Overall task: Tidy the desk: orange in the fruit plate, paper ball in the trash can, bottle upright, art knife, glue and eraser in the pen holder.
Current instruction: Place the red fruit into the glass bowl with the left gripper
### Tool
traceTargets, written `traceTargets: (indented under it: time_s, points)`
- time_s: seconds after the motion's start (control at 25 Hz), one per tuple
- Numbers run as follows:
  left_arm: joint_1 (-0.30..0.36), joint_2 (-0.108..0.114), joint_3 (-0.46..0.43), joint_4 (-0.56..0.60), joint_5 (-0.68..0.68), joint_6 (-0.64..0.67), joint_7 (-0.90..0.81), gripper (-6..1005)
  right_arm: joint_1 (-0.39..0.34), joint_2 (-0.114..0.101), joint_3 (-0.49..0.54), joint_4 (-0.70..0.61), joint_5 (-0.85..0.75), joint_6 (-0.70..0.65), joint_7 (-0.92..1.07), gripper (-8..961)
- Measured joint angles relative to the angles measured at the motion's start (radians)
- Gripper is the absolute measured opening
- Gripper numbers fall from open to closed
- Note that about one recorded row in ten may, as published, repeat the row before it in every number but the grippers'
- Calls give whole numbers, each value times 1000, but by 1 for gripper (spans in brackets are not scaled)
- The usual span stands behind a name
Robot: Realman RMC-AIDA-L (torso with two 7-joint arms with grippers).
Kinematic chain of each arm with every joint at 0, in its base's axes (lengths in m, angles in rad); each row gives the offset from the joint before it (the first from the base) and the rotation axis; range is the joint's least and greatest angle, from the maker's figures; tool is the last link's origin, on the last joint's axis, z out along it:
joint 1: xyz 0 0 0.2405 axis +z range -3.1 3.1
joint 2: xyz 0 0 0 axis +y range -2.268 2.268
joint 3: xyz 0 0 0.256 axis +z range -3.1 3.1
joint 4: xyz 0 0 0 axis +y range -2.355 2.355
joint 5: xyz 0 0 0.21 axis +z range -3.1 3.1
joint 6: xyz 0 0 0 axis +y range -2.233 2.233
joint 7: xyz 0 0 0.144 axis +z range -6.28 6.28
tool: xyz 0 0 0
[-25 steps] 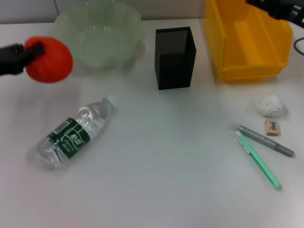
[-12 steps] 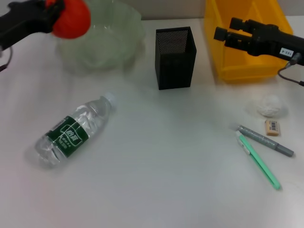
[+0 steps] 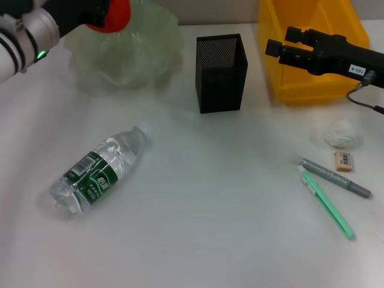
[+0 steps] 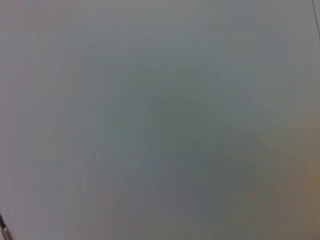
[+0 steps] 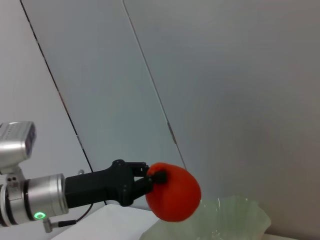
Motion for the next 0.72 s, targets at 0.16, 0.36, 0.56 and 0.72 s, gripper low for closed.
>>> traceTargets:
  time_s: [0.16,0.36,0.56,0.72]
  points:
    - [-16,-2,1,-32,-26,-38,129,167,-4,0,0,-2,-1,-2,0,779]
    - [-17,-2,-4,-50,-31,-54,201,163,-6,1,0,-9,2,-31,0,778]
    - [-14,-2,-1,-64,-90,-54,214,157,-8,9,0,-54,5,-95,6,777]
    - [-9,-2,0,-70,-140,-32,214,213,-18,11,-6,-135,-9,-180,15,776]
